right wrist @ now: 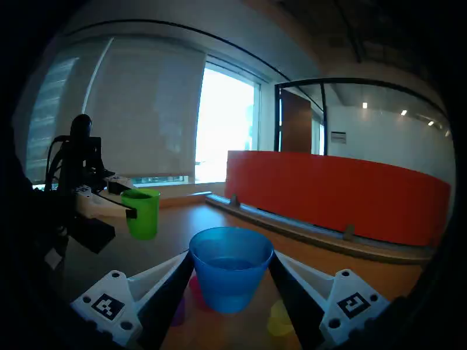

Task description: Pour water

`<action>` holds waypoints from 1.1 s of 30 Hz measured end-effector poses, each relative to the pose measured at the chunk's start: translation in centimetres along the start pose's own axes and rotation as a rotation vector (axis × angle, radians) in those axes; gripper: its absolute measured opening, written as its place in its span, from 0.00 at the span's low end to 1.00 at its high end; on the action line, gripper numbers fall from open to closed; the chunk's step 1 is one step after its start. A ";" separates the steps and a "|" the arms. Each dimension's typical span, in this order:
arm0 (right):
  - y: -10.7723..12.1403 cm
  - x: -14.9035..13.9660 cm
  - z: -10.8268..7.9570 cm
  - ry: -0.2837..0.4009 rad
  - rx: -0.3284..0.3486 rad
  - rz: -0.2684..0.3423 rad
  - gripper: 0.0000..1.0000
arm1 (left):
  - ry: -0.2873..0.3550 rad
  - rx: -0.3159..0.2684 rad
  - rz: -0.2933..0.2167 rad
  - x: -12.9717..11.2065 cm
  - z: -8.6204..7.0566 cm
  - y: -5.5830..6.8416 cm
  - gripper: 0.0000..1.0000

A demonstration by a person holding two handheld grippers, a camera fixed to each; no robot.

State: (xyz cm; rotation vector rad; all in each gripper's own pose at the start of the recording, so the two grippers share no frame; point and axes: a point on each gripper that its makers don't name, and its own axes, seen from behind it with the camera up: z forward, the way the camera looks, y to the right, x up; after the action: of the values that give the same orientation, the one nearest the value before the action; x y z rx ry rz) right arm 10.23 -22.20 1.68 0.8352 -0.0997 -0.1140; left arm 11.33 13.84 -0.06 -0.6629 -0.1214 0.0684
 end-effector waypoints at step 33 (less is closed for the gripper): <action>-1.0 2.7 0.6 -0.057 0.090 -0.209 0.91 | -0.056 -0.057 -0.010 -3.1 0.3 1.3 0.86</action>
State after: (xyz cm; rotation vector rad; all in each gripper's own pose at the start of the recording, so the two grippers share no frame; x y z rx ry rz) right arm 12.81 -23.67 1.42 0.9313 -0.0714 -0.3323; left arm 8.14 14.73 -0.90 -0.7178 -0.1810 0.0736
